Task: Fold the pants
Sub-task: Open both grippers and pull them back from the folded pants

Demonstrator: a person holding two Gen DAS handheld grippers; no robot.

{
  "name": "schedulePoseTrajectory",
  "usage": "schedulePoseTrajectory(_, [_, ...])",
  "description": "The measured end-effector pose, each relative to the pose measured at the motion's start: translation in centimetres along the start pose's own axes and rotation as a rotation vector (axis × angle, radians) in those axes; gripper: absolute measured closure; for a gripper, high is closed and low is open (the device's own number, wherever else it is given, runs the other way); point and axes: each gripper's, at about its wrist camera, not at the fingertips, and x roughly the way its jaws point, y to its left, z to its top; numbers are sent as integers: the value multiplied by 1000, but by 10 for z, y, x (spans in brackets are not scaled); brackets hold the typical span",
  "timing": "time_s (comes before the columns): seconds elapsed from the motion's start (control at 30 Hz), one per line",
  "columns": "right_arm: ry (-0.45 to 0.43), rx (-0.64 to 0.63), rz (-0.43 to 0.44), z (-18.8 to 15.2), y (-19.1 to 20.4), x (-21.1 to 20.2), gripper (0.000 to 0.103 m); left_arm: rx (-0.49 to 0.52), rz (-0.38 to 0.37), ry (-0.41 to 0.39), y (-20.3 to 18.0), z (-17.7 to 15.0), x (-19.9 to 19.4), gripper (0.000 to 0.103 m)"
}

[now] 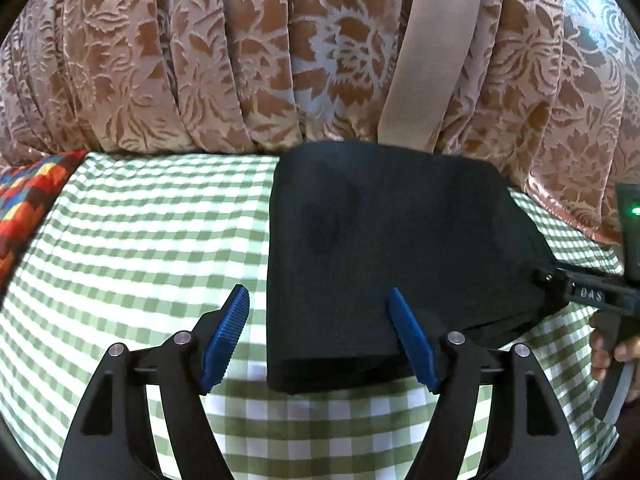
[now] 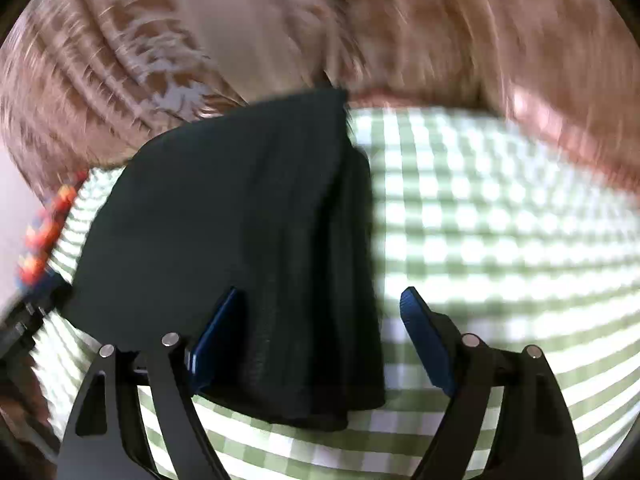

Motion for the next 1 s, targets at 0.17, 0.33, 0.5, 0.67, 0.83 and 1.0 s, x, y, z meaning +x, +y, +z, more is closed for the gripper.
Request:
schedulePoseTrajectory(0.17, [-33, 79, 31, -7, -9, -13, 22, -17, 0, -29, -3, -6, -14, 32])
schedulePoseTrajectory(0.33, [-131, 59, -41, -20, 3, -57, 17, -29, 12, -76, -8, -15, -39, 24])
schedulePoseTrajectory(0.5, [-172, 18, -94, -43, 23, -84, 11, -37, 43, -119, -15, -24, -67, 23])
schedulePoseTrajectory(0.67, [-216, -65, -196, -77, 51, -95, 5, -25, 95, -166, -25, -38, -94, 10])
schedulePoseTrajectory(0.83, [-226, -133, -234, -111, 79, -95, 4, -10, 125, -176, -37, -58, -113, 7])
schedulePoseTrajectory(1.0, [-265, -196, -273, -128, 95, -99, 3, -30, 119, -173, -42, -74, -126, 4])
